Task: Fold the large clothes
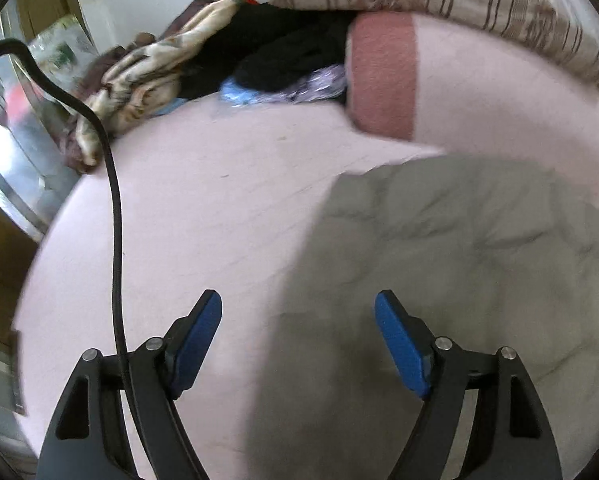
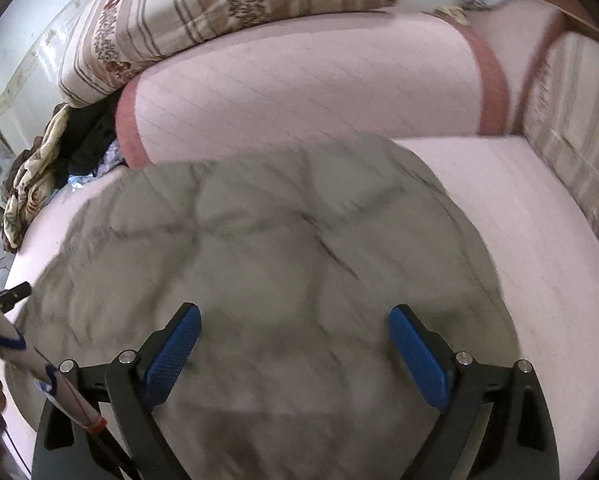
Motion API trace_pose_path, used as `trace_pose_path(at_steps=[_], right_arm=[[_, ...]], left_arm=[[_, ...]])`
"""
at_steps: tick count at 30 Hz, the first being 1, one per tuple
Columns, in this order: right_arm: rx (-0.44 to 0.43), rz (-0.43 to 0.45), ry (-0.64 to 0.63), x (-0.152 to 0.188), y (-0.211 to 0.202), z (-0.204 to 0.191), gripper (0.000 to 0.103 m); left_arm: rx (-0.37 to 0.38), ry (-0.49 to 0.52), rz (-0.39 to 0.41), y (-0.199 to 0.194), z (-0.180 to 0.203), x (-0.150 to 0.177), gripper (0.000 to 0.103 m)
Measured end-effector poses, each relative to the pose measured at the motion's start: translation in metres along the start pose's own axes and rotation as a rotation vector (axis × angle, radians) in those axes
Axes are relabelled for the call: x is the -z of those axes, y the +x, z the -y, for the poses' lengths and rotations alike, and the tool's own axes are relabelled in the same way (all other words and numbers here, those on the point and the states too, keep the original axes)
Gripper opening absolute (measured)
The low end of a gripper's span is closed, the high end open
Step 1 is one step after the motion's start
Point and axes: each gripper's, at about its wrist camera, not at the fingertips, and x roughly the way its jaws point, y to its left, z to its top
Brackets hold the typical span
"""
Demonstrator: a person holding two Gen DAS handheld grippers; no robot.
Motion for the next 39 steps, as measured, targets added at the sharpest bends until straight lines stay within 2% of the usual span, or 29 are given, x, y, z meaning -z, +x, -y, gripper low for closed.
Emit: trace_pose_path(at_steps=[2,4,8,13,16,19,24,28,33,36,39], right_arm=[[-0.003,0.015,0.002,0.013,0.005,0.008,0.097],[-0.018,0.025,0.014,0.020,0.012,0.014,0.098],[-0.026,0.034,0.047,0.022,0.031,0.018,0.103],[-0.005,0.039,0.036,0.019,0.036,0.016,0.103],[0.043,0.019,0.024,0.014,0.020,0.010,0.102],[0.025,0.037,0.045,0.023,-0.011,0.011,0.101],[0.074,0.047,0.028,0.061,-0.049,0.021,0.101],[0.126,0.022,0.014,0.084,-0.050,0.028,0.101],[0.134,0.011,0.008,0.084,-0.029,0.034,0.103],[0.139,0.038,0.027,0.084,-0.034,0.036,0.103],[0.145,0.056,0.036,0.084,-0.047,0.032,0.103]], left_arm=[[-0.006,-0.005,-0.029,0.013,-0.008,0.007,0.079],[0.044,-0.046,-0.045,0.025,-0.013,0.013,0.079],[0.040,-0.080,-0.021,0.042,-0.010,0.020,0.080],[0.057,-0.112,-0.029,0.049,-0.015,0.017,0.080],[0.060,-0.136,-0.045,0.028,-0.023,0.018,0.077],[0.100,-0.169,-0.033,-0.004,-0.034,0.027,0.077],[0.059,-0.089,0.022,-0.037,-0.031,0.057,0.077],[0.041,-0.065,0.009,-0.028,-0.026,0.081,0.077],[0.023,-0.083,0.009,-0.022,-0.023,0.083,0.077],[-0.025,-0.050,0.039,-0.035,-0.019,0.082,0.077],[-0.064,-0.060,0.094,-0.061,-0.021,0.088,0.077]])
